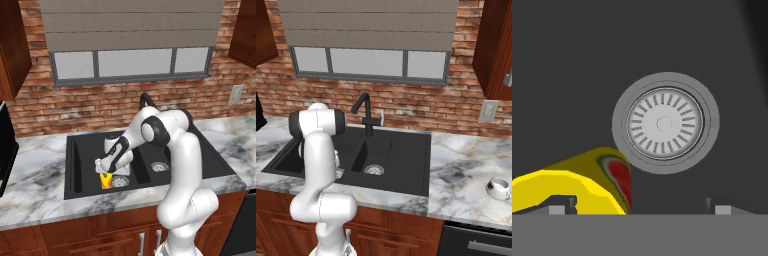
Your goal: Move any existing items from the left basin to the right basin for drying. Then move the mug from the counter to the left basin of the sink for washing.
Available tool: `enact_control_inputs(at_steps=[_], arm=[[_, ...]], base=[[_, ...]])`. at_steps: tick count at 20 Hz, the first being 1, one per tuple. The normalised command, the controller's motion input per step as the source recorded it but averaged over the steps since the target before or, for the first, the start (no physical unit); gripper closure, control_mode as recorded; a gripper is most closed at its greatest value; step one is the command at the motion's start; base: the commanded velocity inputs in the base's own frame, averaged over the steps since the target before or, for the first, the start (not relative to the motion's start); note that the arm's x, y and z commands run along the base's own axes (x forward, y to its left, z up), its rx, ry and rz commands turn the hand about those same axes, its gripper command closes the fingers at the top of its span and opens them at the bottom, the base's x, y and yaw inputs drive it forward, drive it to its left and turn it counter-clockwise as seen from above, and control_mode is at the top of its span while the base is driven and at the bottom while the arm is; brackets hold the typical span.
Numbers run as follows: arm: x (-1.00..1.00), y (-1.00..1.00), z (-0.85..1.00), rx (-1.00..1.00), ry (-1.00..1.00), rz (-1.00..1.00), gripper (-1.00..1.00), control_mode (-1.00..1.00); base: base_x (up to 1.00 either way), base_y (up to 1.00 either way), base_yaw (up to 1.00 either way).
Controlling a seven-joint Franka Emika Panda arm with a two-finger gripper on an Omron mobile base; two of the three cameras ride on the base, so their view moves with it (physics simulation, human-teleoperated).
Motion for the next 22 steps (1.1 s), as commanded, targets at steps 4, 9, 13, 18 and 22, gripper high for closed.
enact_control_inputs(at_steps=[4,9,13,18,22], arm=[[0.00,0.00,-0.16,0.00,0.00,0.00,-1.00,-1.00],[0.00,0.00,-0.18,0.00,0.00,0.00,1.00,-1.00],[0.00,0.00,-0.10,0.00,0.05,0.00,1.00,-1.00],[-0.05,0.00,-0.01,0.00,-0.02,0.00,1.00,-1.00],[-0.27,0.00,0.01,0.00,-0.11,0.00,1.00,-1.00]], base=[[0.00,0.00,0.00],[0.00,0.00,0.00],[0.00,0.00,0.00],[0.00,0.00,0.00],[0.00,0.00,0.00]])
